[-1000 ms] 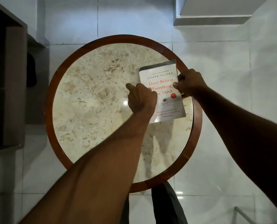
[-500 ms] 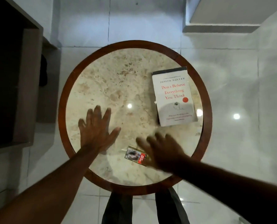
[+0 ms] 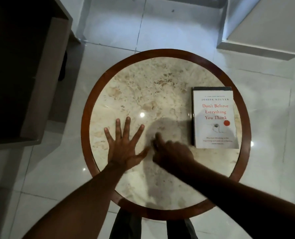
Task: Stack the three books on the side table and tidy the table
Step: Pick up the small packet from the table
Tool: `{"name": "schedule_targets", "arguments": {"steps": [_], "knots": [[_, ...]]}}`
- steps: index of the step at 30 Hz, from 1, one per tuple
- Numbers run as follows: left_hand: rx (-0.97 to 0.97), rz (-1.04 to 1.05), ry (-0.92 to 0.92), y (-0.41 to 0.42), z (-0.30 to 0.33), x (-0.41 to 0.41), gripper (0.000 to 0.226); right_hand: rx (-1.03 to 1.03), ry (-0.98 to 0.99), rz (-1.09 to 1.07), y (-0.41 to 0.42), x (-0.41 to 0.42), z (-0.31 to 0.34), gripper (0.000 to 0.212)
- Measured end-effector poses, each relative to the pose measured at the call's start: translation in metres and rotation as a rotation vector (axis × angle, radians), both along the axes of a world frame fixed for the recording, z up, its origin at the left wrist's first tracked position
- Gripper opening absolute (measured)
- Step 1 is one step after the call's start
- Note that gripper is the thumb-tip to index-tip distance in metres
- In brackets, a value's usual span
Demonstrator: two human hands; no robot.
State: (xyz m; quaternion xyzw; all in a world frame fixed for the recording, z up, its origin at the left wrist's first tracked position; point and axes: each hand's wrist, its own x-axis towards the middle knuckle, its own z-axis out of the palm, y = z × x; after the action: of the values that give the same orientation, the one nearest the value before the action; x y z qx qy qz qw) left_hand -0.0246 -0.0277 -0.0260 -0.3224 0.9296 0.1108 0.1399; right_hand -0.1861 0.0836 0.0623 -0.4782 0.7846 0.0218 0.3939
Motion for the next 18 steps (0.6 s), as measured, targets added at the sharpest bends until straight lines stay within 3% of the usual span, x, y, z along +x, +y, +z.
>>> {"name": "schedule_targets", "arguments": {"steps": [4,8,18], "knots": [[0.027,0.01,0.023,-0.002,-0.001,0.002,0.09,-0.228,0.032,-0.187,-0.09,-0.039,-0.005,0.068],[0.014,0.004,0.067,-0.003,-0.009,0.004,0.092,-0.232,0.08,-0.224,-0.165,-0.065,-0.023,0.069],[-0.04,-0.001,0.133,-0.002,-0.014,0.003,0.091,-0.322,0.208,-0.19,-0.209,-0.081,-0.052,0.074]]}}
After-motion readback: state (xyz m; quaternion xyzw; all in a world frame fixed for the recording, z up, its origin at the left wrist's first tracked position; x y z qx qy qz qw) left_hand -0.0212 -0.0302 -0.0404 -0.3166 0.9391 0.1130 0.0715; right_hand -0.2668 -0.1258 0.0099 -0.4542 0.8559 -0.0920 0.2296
